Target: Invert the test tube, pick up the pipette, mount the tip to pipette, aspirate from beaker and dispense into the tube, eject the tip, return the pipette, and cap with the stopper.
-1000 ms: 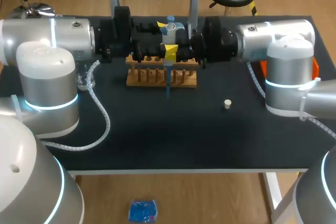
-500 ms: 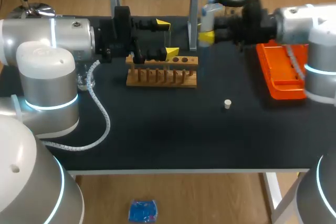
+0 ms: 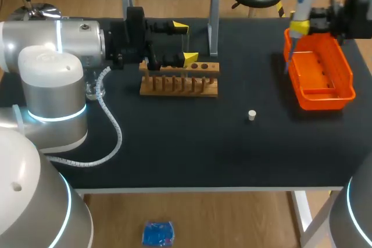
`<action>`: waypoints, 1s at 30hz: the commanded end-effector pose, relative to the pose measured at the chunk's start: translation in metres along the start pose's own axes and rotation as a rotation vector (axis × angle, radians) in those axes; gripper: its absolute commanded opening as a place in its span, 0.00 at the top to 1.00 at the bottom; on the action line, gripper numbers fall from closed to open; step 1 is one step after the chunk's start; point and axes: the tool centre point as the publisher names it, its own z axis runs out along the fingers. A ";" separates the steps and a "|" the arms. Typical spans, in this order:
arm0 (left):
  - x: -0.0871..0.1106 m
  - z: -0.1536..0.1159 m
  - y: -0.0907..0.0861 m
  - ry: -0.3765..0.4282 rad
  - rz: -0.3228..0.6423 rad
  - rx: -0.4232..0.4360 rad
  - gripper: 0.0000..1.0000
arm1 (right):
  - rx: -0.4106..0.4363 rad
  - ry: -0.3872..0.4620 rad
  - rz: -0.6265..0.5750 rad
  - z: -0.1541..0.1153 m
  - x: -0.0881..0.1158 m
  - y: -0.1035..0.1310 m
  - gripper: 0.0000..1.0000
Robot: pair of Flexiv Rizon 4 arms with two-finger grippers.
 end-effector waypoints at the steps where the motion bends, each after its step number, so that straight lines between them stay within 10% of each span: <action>1: -0.001 0.001 0.000 0.001 0.000 0.000 0.00 | -0.020 -0.022 0.004 -0.062 0.004 -0.005 1.00; 30: -0.001 0.001 0.000 0.001 0.000 0.000 0.00 | -0.089 -0.024 0.037 -0.115 -0.038 -0.061 1.00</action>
